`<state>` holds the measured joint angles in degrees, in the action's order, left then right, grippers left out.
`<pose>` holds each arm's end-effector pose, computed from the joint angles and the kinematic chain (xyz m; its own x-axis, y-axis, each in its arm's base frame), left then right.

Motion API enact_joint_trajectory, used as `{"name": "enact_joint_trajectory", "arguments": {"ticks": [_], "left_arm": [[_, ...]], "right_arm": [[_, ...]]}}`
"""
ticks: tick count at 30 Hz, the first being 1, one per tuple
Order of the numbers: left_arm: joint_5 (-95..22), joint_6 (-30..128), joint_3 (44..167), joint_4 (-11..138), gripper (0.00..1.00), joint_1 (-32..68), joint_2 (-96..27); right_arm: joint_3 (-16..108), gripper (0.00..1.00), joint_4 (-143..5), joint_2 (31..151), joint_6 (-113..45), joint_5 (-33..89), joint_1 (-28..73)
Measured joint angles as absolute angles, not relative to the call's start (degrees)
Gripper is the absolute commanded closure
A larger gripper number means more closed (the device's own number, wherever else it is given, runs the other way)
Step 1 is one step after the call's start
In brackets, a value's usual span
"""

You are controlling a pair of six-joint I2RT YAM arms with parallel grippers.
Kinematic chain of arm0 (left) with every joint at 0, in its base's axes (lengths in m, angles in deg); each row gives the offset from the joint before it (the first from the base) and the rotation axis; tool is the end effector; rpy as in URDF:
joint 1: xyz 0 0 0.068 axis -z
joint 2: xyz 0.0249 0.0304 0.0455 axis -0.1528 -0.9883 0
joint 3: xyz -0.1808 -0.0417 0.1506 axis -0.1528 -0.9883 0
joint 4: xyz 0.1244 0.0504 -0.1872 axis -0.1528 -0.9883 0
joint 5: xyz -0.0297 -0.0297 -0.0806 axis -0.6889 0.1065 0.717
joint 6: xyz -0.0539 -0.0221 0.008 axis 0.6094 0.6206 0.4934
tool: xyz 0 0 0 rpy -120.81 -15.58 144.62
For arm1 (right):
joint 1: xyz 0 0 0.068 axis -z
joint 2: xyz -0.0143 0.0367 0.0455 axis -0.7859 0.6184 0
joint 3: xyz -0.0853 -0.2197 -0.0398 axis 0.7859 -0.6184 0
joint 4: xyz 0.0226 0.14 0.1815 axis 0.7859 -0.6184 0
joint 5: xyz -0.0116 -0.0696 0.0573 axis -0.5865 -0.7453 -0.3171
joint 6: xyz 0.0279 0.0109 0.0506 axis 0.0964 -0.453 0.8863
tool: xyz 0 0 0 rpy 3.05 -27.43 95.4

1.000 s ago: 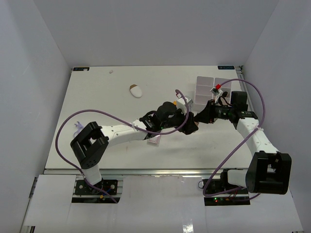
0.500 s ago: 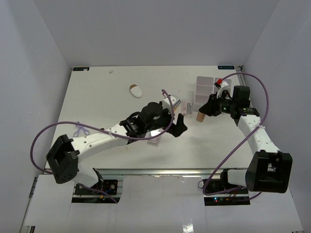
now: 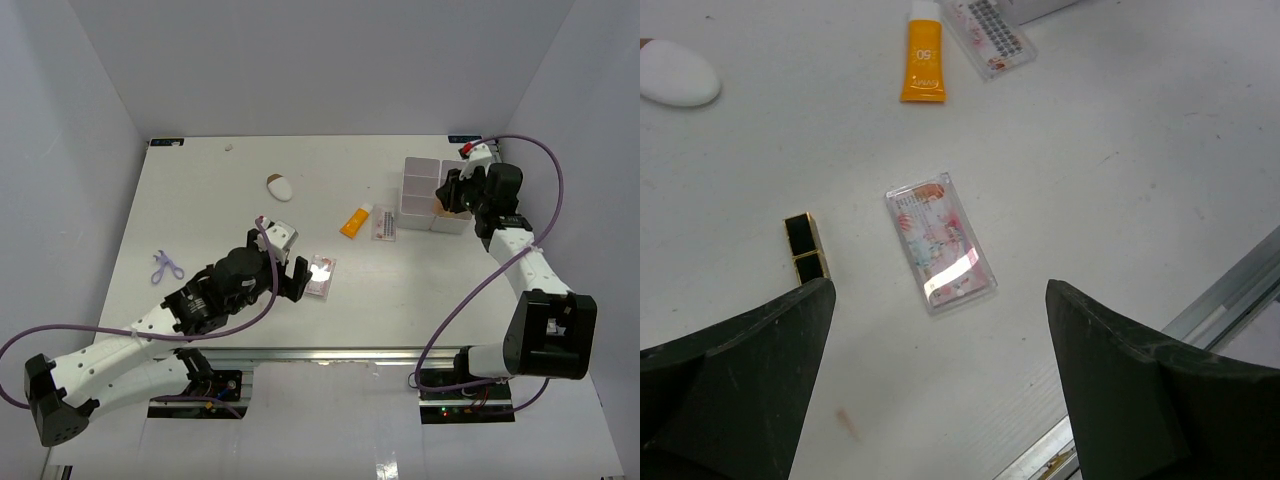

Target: Organize the makeup

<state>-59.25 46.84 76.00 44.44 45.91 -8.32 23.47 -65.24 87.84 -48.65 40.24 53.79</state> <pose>0.1205 -0.1520 0.2766 -0.3359 0.2031 -0.9198 0.6139 0.7878 -0.0502 0.2958 0.0039 0.2628 -0.3196 -0.1159 -0.9404 -0.3229 0.9464 -0.0069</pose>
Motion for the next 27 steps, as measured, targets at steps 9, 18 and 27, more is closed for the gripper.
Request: {"name": "enact_joint_trajectory", "arguments": {"ticks": [9,18,27], "left_arm": [[-62.77,47.44,74.76,43.55,0.05,45.86,-6.90],[-63.63,47.49,74.76,42.66,0.05,45.86,-7.70],[-63.81,47.46,74.76,42.64,0.04,45.84,-7.70]], "right_arm": [[24.93,0.88,-56.71,90.38,-48.60,34.24,56.01],[26.78,0.88,-51.17,96.60,-47.85,32.04,56.10],[27.30,0.83,-48.83,101.33,-46.56,31.11,56.28]]}}
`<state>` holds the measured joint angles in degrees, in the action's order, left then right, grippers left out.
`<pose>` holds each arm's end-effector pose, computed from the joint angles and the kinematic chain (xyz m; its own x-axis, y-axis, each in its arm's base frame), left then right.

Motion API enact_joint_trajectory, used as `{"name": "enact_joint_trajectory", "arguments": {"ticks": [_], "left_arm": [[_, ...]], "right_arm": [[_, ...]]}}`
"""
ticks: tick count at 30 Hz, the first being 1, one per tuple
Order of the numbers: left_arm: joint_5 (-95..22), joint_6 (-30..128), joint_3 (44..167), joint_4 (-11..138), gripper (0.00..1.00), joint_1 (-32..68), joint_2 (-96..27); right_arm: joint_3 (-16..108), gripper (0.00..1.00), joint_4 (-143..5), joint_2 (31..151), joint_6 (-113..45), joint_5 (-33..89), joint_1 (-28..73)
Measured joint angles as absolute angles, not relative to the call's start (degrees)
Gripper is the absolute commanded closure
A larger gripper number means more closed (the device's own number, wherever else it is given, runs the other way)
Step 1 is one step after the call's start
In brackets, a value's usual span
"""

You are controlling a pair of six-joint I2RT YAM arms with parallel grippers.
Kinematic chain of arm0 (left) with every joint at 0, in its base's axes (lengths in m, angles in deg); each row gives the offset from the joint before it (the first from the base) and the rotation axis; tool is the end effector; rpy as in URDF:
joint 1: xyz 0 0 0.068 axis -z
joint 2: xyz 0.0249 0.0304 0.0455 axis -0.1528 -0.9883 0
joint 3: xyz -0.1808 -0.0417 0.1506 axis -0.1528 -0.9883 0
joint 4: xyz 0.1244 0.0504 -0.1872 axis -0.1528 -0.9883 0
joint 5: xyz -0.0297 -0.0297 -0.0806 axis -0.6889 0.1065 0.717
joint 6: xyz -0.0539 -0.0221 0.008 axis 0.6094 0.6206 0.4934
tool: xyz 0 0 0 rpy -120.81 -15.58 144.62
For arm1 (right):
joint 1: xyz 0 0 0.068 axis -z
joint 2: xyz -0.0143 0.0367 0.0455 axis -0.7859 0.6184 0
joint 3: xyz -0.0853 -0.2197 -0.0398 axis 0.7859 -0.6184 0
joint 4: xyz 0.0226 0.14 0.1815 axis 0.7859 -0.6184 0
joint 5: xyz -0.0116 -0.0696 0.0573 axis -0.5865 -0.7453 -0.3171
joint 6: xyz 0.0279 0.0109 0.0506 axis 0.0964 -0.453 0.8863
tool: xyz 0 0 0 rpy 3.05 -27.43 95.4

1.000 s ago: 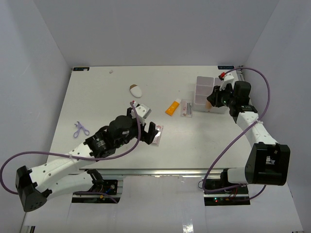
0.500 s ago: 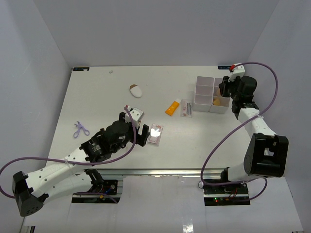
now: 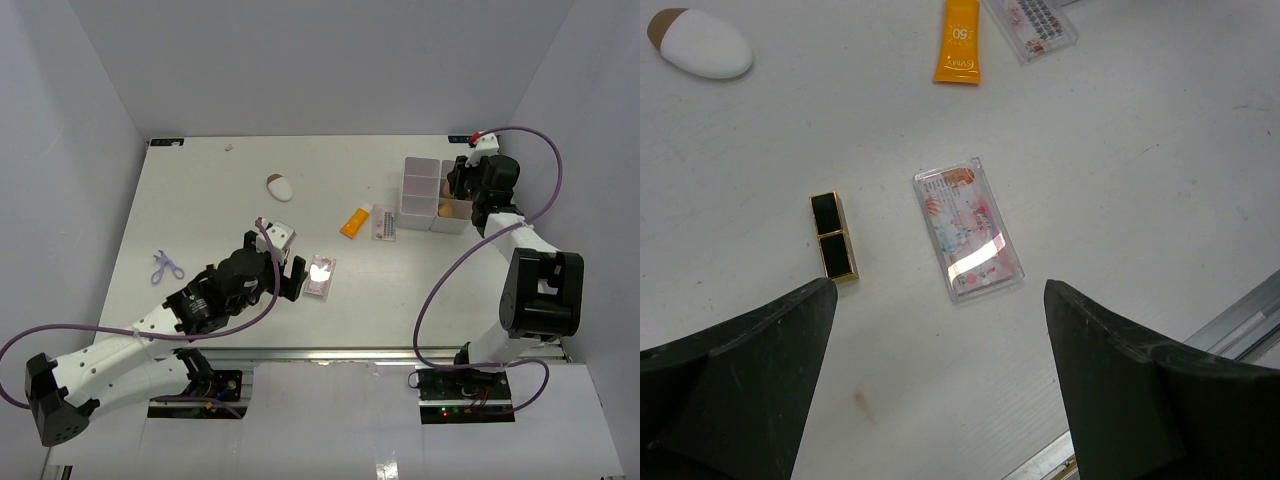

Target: Organize the makeup

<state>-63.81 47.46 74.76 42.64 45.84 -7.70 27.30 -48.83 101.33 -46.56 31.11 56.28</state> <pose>0.1208 -0.1464 0.2687 -0.3550 0.2182 -0.9091 0.5506 0.8346 -0.0147 0.3457 -0.0195 0.2443 -0.2369 -0.0785 -0.9683 -0.1192 0.9915 -0.0512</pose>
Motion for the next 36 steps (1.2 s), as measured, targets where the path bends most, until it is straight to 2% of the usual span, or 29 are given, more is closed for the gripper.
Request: {"name": "enact_joint_trajectory", "arguments": {"ticks": [5,11,18,21,26,29,32,36], "left_arm": [[-63.80,47.46,74.76,42.66,0.04,45.84,-7.70],[-63.78,47.46,74.74,42.67,0.04,45.84,-7.70],[-63.05,47.42,74.72,42.68,0.04,45.84,-7.68],[-62.43,47.44,74.67,42.68,0.07,45.83,-7.70],[-60.83,47.86,74.67,42.75,0.21,45.20,-9.39],[-58.62,48.47,74.67,42.71,0.28,43.76,-13.04],[-55.30,49.29,75.06,42.38,0.36,40.62,-18.38],[-52.41,51.28,76.08,41.28,0.45,34.22,-26.68]], "right_arm": [[27.57,0.49,-47.65,103.08,-45.62,30.55,56.29],[27.51,0.29,-45.58,103.10,-45.34,29.98,56.29],[24.56,0.19,-46.87,98.28,-44.96,33.11,57.34],[23.71,0.12,-51.01,91.22,-47.15,40.95,58.46],[23.80,0.15,-63.60,80.33,-56.08,66.83,58.80],[23.61,0.16,-73.90,78.80,-61.88,79.31,57.48],[20.52,0.15,-81.95,78.50,-66.45,85.39,56.72],[17.06,0.15,-89.32,77.95,-69.17,87.55,56.66]]}}
